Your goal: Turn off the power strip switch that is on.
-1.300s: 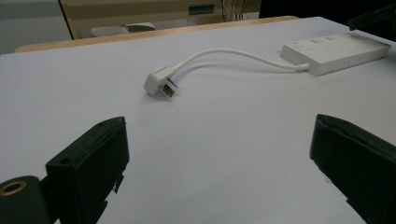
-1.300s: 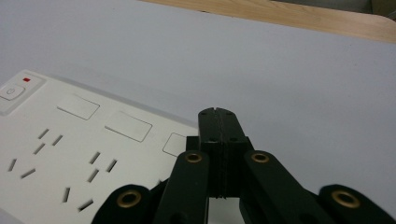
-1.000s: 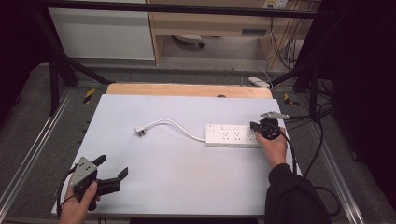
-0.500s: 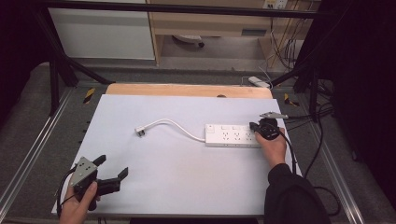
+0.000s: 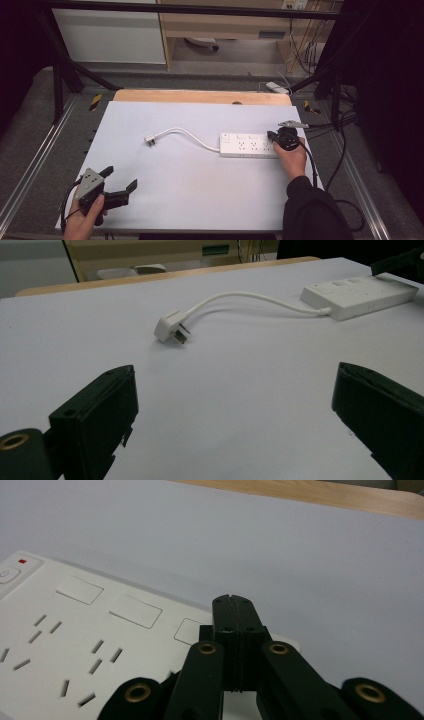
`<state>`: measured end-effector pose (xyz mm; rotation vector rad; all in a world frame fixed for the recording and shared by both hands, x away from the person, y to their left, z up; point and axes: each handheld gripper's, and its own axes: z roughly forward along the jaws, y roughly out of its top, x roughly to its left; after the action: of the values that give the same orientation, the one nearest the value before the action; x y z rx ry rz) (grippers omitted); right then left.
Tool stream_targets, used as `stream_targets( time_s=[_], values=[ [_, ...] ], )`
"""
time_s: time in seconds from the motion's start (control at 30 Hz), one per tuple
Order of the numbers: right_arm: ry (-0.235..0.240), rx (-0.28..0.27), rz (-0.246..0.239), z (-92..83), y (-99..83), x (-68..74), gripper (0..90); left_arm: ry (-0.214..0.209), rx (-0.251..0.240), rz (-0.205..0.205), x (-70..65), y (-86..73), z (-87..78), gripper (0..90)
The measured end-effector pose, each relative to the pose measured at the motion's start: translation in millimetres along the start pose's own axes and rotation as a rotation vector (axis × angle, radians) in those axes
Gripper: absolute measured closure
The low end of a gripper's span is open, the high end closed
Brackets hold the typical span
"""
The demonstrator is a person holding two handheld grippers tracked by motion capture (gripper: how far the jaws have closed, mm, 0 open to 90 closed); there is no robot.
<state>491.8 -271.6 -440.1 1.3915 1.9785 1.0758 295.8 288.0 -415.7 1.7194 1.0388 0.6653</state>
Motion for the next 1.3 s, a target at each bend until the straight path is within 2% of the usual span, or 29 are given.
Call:
stream_targets(
  time_s=[1.03,1.3],
  values=[
    [-0.017,-0.044,0.008,0.6,-5.4,1.9,90.0,0.004,0.003,0.007,-0.1,0.2,-0.3,4.5],
    [-0.018,-0.048,0.01,0.6,-6.2,2.4,90.0,0.003,0.003,-0.003,0.5,-0.2,-0.3,4.5]
  ],
)
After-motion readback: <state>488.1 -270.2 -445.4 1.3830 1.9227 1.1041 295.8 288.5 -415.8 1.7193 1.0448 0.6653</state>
